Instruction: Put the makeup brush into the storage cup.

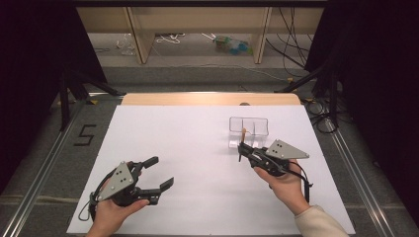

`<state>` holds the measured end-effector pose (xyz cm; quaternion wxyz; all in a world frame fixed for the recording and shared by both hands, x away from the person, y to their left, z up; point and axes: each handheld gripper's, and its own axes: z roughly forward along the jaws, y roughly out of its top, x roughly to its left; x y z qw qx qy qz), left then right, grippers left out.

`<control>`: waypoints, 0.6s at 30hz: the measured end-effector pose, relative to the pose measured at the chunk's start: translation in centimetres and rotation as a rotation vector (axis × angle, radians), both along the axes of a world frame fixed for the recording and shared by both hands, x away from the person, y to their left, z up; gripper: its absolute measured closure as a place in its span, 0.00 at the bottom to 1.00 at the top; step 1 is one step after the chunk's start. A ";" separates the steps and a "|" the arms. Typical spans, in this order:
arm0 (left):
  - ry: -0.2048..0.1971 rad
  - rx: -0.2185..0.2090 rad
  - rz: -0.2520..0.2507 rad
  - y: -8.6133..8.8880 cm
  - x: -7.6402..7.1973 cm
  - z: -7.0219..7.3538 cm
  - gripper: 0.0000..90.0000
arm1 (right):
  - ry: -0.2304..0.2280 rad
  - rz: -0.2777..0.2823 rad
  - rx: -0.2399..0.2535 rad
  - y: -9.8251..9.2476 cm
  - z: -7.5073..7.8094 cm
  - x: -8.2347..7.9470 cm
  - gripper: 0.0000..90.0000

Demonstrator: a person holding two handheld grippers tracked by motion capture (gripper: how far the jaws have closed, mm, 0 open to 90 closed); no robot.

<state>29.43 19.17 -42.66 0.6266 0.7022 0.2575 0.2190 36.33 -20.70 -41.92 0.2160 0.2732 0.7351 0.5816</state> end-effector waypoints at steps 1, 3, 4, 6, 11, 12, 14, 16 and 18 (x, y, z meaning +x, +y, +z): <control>-0.001 0.000 0.000 0.0 0.0 0.0 0.22 | 0.003 0.003 0.000 0.0 0.0 0.0 0.93; -0.001 -0.001 -0.001 0.0 0.0 0.0 0.22 | 0.005 0.000 -0.003 -0.1 0.1 0.1 0.93; -0.001 -0.002 -0.001 0.0 0.0 0.0 0.22 | 0.004 -0.006 -0.002 -0.1 0.1 0.1 0.93; 0.006 -0.009 0.004 0.0 0.0 -0.1 0.22 | -0.006 -0.013 0.005 -0.2 0.1 0.2 0.93; 0.009 -0.009 0.003 -0.1 0.1 -0.1 0.22 | 0.003 -0.015 -0.003 -0.5 0.3 0.5 0.93; 0.009 -0.008 0.002 0.0 0.1 -0.1 0.22 | -0.008 -0.021 0.004 -0.5 0.3 0.6 0.93; 0.010 -0.006 0.003 0.0 0.1 -0.1 0.22 | -0.025 -0.029 0.003 -0.6 0.3 0.7 0.93; 0.010 -0.006 0.003 -0.1 0.1 -0.1 0.22 | -0.019 -0.031 0.004 -0.7 0.4 0.8 0.93; 0.010 -0.005 0.004 -0.1 0.1 -0.1 0.22 | -0.013 -0.034 0.009 -0.7 0.4 0.9 0.93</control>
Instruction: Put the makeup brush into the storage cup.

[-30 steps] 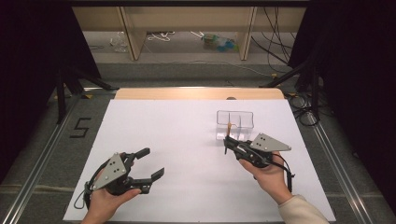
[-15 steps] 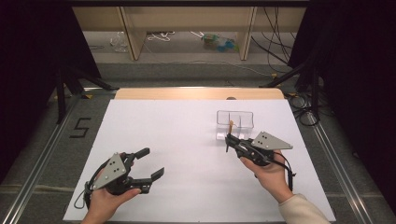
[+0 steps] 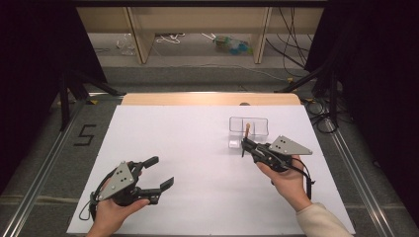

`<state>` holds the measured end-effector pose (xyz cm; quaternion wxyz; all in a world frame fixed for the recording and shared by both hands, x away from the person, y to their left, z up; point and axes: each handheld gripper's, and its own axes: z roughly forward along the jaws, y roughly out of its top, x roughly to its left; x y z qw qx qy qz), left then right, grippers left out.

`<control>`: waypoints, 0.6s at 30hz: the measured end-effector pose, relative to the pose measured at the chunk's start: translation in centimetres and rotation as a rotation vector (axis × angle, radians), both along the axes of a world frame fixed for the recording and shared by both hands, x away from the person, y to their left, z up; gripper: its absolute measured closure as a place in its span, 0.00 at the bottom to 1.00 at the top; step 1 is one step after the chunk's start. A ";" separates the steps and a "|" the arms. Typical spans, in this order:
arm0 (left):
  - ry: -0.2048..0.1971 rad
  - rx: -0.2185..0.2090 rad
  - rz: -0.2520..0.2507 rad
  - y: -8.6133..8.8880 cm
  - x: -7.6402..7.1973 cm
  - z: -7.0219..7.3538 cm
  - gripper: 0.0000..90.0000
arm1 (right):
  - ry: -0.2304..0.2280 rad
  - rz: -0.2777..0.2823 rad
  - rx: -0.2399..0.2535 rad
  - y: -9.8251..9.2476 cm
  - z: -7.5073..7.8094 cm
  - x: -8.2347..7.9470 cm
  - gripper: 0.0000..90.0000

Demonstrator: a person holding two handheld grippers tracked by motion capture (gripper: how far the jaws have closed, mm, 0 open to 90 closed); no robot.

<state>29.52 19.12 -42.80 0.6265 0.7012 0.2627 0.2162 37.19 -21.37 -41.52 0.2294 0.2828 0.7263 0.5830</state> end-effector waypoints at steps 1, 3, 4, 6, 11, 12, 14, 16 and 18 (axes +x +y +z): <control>0.000 -0.001 0.000 0.0 0.0 0.0 0.22 | -0.014 -0.009 -0.003 0.0 0.0 0.1 0.93; 0.000 0.000 0.000 0.0 0.0 0.0 0.22 | -0.012 -0.005 -0.008 -0.1 0.1 0.2 0.93; 0.000 0.001 0.000 0.0 0.0 0.0 0.22 | -0.014 -0.008 -0.009 -0.1 0.1 0.2 0.93; 0.000 0.002 0.000 0.0 0.0 0.0 0.22 | -0.015 -0.007 0.000 -0.1 0.1 0.3 0.93; 0.001 0.004 -0.001 0.0 0.0 0.0 0.22 | -0.015 -0.019 -0.002 -0.4 0.3 0.5 0.93; 0.001 0.003 -0.002 0.0 0.1 -0.1 0.22 | -0.019 -0.022 -0.005 -0.4 0.4 0.6 0.93; 0.001 0.003 -0.004 0.0 0.1 -0.1 0.22 | -0.006 -0.025 0.001 -0.5 0.5 0.6 0.93; 0.003 0.001 -0.005 -0.1 0.1 -0.1 0.22 | -0.019 -0.032 -0.007 -0.6 0.5 0.8 0.93; 0.005 -0.001 -0.005 -0.1 0.1 -0.1 0.22 | -0.010 -0.020 -0.003 -0.6 0.5 0.9 0.93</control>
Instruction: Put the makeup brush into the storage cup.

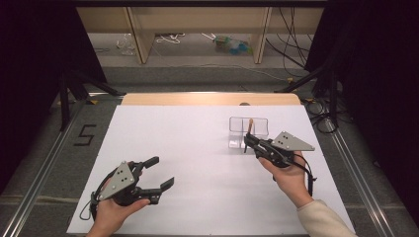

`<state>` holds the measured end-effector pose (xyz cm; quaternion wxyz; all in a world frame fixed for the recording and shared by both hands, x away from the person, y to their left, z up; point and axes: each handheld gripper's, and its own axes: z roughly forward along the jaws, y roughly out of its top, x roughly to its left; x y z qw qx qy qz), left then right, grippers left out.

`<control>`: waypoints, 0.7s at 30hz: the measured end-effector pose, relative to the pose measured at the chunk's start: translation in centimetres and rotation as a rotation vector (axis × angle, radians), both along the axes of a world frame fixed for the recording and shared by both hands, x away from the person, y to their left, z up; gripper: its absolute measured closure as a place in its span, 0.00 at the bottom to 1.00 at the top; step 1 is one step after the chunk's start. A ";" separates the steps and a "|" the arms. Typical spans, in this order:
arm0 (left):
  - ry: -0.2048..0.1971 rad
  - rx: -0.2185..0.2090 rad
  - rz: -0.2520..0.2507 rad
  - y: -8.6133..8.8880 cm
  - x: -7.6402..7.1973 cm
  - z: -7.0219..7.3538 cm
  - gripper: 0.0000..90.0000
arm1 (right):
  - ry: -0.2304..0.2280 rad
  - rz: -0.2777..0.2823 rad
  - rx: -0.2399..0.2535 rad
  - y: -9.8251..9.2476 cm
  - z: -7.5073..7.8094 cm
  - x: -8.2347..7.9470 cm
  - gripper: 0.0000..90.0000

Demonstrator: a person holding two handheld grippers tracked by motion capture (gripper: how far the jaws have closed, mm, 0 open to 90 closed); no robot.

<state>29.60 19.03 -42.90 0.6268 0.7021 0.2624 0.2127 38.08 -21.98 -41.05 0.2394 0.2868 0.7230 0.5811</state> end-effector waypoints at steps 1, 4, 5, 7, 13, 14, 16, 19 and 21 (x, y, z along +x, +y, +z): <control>-0.002 0.001 0.000 0.0 0.0 0.0 0.22 | 0.003 -0.007 -0.002 0.0 0.0 0.0 0.93; -0.001 0.000 0.001 0.0 0.0 0.0 0.22 | -0.016 -0.013 0.010 0.0 0.0 0.2 0.93; -0.001 0.001 0.001 0.0 0.0 0.0 0.22 | -0.013 -0.018 -0.002 -0.1 0.1 0.2 0.93; -0.004 0.005 0.003 0.1 0.0 0.0 0.22 | 0.001 -0.014 0.003 -0.1 0.2 0.2 0.93; -0.009 0.004 0.004 0.1 0.0 0.1 0.22 | -0.013 -0.019 0.003 -0.3 0.4 0.4 0.93; -0.008 0.004 0.004 0.1 0.0 0.1 0.22 | -0.003 -0.016 0.004 -0.3 0.4 0.4 0.93; -0.009 0.006 0.004 0.1 0.0 0.1 0.22 | -0.008 -0.023 -0.008 -0.4 0.5 0.5 0.93; -0.010 0.007 0.005 0.1 0.0 0.1 0.22 | -0.021 -0.029 -0.002 -0.4 0.5 0.7 0.93; -0.007 0.003 0.007 0.1 0.0 0.1 0.22 | -0.019 -0.032 -0.004 -0.4 0.6 0.8 0.93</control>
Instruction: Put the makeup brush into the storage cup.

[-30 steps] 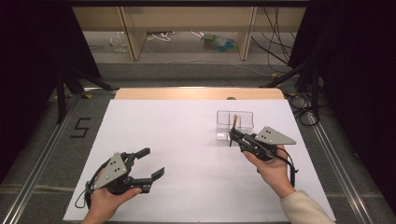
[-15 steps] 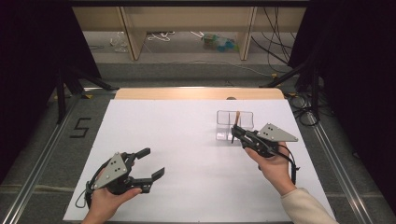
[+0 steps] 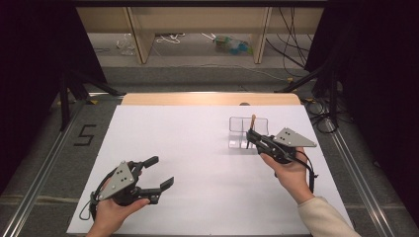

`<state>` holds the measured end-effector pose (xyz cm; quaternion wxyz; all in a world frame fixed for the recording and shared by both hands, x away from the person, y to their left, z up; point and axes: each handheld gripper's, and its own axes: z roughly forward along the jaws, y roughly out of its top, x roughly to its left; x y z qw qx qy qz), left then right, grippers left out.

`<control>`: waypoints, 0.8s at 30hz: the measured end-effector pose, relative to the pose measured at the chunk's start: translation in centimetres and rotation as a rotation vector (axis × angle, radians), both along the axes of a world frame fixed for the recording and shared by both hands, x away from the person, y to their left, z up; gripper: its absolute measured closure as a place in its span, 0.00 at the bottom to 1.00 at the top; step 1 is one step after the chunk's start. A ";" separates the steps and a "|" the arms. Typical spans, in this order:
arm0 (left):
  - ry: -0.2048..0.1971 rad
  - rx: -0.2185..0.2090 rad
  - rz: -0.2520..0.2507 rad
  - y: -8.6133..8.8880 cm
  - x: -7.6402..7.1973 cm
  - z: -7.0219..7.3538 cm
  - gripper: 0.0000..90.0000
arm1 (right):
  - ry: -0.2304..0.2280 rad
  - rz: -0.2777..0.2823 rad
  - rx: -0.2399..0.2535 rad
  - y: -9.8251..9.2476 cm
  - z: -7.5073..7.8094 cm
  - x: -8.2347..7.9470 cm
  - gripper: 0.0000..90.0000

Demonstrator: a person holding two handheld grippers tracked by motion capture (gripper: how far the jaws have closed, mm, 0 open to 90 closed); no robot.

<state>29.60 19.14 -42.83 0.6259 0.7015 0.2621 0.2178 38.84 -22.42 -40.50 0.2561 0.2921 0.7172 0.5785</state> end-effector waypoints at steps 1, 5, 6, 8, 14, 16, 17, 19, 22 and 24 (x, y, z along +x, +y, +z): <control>0.002 -0.002 0.001 0.0 0.0 0.0 0.22 | -0.006 -0.005 0.005 0.0 0.0 0.1 0.93; 0.000 0.002 0.000 0.0 0.0 0.0 0.22 | 0.010 -0.009 0.009 0.0 0.2 0.1 0.93; 0.000 0.002 0.001 0.0 0.0 0.0 0.22 | -0.003 -0.007 0.003 -0.1 0.2 0.3 0.93; -0.003 0.005 -0.001 0.0 0.0 0.0 0.22 | -0.004 -0.008 0.003 -0.1 0.2 0.4 0.93; -0.003 0.005 -0.001 0.0 0.0 0.0 0.22 | 0.017 -0.011 0.020 -0.1 0.3 0.4 0.93; -0.002 0.005 0.000 0.0 0.0 0.0 0.22 | 0.021 -0.015 0.008 -0.2 0.4 0.4 0.93; -0.002 0.005 -0.001 0.0 0.0 0.0 0.22 | 0.020 -0.017 0.007 -0.2 0.4 0.4 0.93; -0.002 0.005 0.000 0.0 0.0 0.0 0.22 | -0.006 -0.019 0.004 -0.2 0.4 0.6 0.93; -0.003 0.005 0.000 0.0 0.0 0.0 0.22 | -0.018 -0.024 0.008 -0.2 0.4 0.8 0.93; -0.003 0.005 0.000 0.0 0.0 0.0 0.22 | -0.008 -0.022 0.007 -0.3 0.5 0.8 0.93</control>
